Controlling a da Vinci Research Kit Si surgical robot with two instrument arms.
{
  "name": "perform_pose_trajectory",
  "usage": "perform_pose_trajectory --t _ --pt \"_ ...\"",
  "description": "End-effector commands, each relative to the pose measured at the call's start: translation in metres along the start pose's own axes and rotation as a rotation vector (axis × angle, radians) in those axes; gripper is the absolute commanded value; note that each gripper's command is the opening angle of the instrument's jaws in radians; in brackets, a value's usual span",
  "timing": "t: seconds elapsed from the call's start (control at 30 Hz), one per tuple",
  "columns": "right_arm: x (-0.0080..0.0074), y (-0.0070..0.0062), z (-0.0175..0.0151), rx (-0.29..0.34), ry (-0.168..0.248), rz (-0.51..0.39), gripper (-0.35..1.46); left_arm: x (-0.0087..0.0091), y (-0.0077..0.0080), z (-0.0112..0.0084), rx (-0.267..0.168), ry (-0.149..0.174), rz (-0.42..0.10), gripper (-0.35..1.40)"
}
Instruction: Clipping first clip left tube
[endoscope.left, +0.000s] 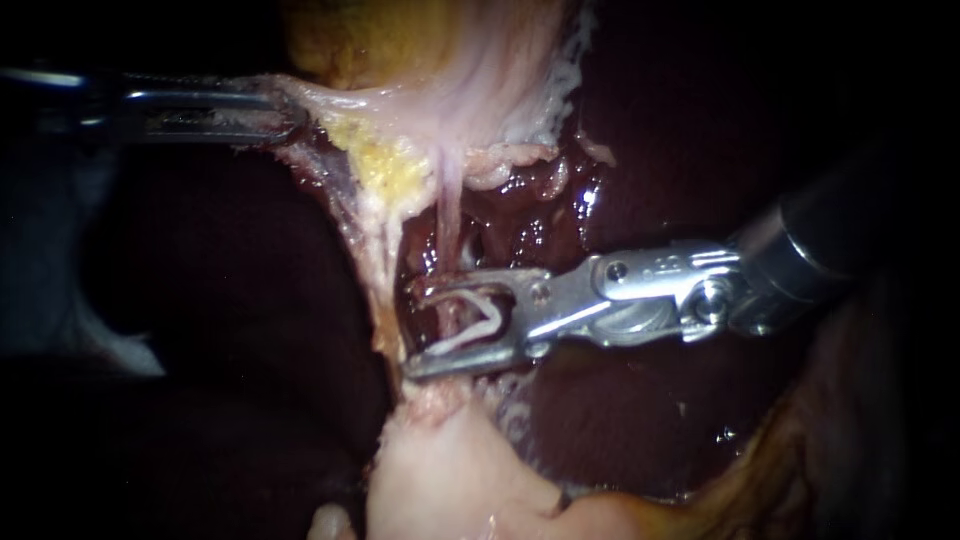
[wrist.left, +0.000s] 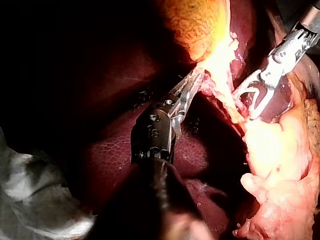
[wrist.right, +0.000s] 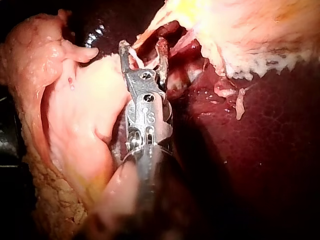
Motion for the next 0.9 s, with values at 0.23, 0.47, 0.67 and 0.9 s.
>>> perform_pose_trajectory --t 0.23,0.47,0.67,0.9 --pt "-0.0003 -0.0006 0.0026 0.053 0.002 -0.005 0.44 0.0000 0.0000 0.0000 0.002 0.000 -0.001 -0.35" --pt "-0.0004 -0.0014 0.0061 0.082 -0.001 -0.005 0.44 0.0000 0.0000 0.0000 0.002 0.000 -0.001 -0.35" --pt "-0.0007 -0.0024 0.0083 0.098 -0.005 -0.019 0.44 0.0000 0.0000 0.0000 0.002 0.000 -0.001 -0.35" --pt "0.0004 -0.0046 0.0091 0.113 -0.005 -0.023 0.42 0.0001 0.0001 0.0000 0.002 0.000 -0.001 -0.35"
